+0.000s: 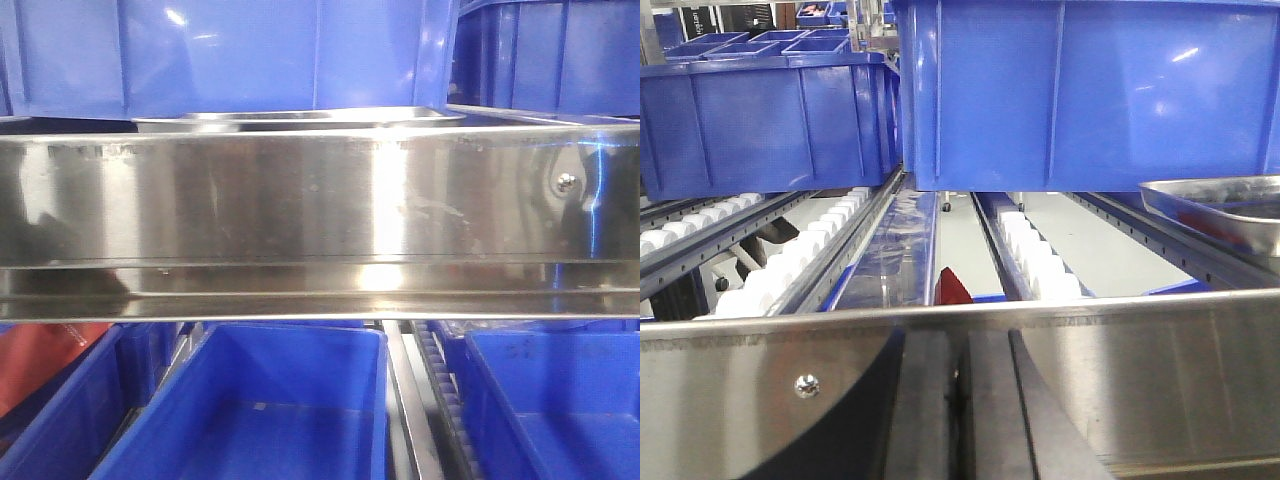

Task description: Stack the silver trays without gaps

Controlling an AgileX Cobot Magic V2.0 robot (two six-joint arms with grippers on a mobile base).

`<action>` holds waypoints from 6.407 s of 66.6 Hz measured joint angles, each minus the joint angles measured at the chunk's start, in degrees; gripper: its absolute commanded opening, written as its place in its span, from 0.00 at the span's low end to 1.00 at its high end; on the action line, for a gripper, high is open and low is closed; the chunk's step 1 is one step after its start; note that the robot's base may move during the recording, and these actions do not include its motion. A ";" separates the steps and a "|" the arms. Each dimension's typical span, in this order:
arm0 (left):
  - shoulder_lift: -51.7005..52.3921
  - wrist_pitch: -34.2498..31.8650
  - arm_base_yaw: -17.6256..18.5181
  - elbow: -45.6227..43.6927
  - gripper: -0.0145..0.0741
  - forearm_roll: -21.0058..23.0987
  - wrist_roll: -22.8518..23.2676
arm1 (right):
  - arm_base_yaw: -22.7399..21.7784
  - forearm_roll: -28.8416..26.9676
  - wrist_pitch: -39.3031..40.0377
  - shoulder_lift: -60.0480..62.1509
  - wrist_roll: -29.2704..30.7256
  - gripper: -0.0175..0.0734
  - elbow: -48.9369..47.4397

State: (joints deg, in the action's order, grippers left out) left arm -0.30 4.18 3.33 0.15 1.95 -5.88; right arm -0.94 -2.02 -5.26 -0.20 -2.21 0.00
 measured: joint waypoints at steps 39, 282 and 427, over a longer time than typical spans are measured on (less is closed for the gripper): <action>0.00 0.00 0.00 0.00 0.16 -0.14 0.00 | 0.00 0.00 0.00 0.00 0.00 0.17 0.00; -95.55 49.70 21.98 -88.07 0.14 -13.14 36.04 | 25.12 10.47 -52.75 -97.73 -29.82 0.18 -87.41; -102.81 48.99 23.37 -87.65 0.39 -14.03 37.10 | 25.12 8.50 -48.13 -103.73 -29.37 0.37 -87.52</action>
State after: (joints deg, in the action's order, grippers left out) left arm -103.11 53.17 26.71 -87.49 -12.08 31.22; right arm 24.18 6.48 -53.39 -103.93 -31.58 -87.52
